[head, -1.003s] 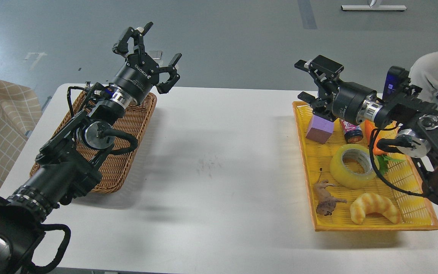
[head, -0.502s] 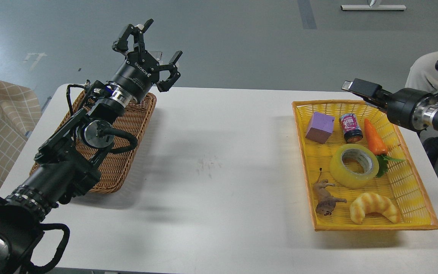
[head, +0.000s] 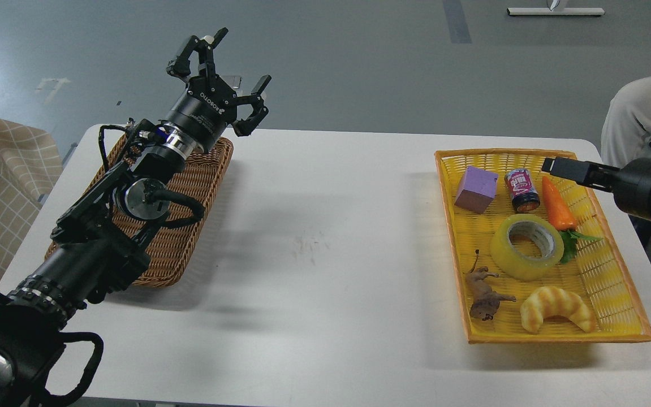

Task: Place and transfer tape with both arms
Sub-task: 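Move the right gripper sideways over the yellow tray toward the tape roll, then insert the right gripper into the yellow tape roll's hole and grasp it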

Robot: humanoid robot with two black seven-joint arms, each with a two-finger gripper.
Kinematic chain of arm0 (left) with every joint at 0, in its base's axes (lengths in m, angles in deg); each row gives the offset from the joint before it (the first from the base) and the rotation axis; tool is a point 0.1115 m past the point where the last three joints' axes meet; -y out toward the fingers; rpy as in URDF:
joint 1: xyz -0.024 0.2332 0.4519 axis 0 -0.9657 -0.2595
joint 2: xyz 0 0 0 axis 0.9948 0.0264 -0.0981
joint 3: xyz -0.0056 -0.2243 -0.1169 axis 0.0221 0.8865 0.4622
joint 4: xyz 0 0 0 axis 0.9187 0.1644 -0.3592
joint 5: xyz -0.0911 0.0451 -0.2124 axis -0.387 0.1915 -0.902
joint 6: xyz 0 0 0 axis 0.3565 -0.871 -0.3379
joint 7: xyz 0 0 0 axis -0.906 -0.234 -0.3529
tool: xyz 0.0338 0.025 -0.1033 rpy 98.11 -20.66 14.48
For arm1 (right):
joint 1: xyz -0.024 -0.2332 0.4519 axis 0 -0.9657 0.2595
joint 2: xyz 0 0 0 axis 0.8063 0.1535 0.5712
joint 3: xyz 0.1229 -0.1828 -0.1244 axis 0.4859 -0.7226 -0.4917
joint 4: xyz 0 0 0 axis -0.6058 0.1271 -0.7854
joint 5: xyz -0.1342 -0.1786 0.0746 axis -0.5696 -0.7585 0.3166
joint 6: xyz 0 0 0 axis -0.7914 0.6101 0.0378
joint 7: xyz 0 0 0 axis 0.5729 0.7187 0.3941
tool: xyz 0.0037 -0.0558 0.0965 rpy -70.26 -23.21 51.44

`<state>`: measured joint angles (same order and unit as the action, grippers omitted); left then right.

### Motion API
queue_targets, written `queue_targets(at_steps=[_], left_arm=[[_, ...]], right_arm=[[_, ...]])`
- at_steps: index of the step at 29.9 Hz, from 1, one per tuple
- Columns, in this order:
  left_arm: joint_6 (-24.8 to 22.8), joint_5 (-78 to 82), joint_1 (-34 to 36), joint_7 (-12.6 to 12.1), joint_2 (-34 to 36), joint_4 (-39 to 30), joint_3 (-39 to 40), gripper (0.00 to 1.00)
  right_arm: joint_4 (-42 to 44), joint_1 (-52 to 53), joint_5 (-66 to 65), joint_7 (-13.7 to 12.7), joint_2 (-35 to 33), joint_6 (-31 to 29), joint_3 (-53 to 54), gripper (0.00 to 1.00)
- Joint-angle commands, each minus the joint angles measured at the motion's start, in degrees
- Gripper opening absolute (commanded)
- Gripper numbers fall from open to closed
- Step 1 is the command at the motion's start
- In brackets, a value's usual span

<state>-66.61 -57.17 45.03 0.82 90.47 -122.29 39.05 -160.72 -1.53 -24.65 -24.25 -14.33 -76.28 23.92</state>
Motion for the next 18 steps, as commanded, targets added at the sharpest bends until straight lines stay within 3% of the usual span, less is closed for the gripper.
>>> queue_targets(at_steps=[1,18], left_arm=[[0.0,0.0,0.0,0.0,0.0,0.0,0.0,0.98],[0.0,0.0,0.0,0.0,0.1,0.1,0.0,0.98]], right_arm=[[0.0,-2.0,-0.4,0.0,0.0,0.0,-0.1,0.99],[0.4,-7.6,-8.6,-0.6,1.6,0.0,-0.4,0.96]])
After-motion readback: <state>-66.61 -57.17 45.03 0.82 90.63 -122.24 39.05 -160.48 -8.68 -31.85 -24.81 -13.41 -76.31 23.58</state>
